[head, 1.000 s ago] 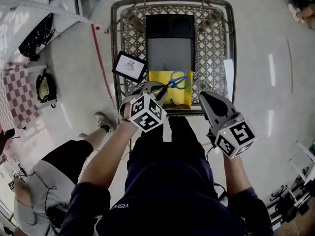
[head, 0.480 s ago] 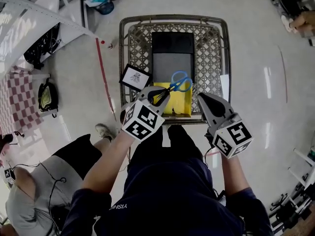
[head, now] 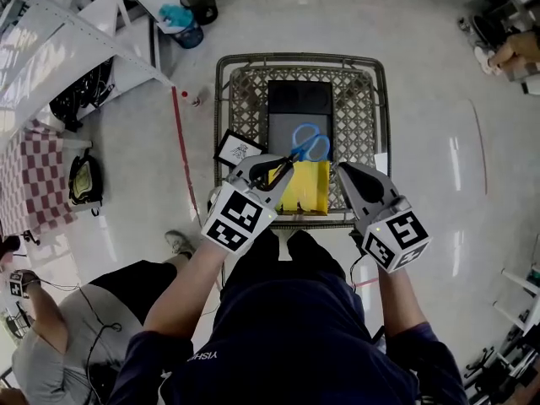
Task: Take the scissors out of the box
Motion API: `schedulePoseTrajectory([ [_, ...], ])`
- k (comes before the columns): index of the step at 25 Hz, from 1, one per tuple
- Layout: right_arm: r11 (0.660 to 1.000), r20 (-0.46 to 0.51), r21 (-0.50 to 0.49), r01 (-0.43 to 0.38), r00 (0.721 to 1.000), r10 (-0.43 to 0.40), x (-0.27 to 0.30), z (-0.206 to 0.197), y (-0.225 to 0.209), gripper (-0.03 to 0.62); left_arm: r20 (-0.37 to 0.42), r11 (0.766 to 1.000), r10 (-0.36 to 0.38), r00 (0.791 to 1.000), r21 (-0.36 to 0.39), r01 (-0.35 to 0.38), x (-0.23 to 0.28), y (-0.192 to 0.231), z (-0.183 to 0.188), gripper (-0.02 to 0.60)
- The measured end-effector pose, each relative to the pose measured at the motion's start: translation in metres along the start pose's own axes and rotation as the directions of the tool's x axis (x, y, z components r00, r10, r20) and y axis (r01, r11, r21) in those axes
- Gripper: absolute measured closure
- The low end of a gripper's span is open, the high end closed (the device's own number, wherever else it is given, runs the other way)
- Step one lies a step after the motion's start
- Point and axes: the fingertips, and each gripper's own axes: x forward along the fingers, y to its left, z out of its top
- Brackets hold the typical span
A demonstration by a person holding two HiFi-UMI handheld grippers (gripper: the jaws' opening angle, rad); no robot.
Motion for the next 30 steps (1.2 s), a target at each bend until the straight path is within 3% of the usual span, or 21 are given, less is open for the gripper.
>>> schedulePoseTrajectory([
  [16,0.997,0.114,-0.08,0.0,0.993,0.009,-0.007,0.058,0.029,0.576,0.189,0.999,0.049,0.981,0.008,-0.051,-0.057,0.011,0.06,0.509],
  [30,0.992,0.165,-0.129,-0.015,0.986,0.037,-0.003,0.085,0.049,0.576,0.257,0.997,0.077,0.963,-0.017,-0.076,-0.083,0.02,0.077,0.509],
])
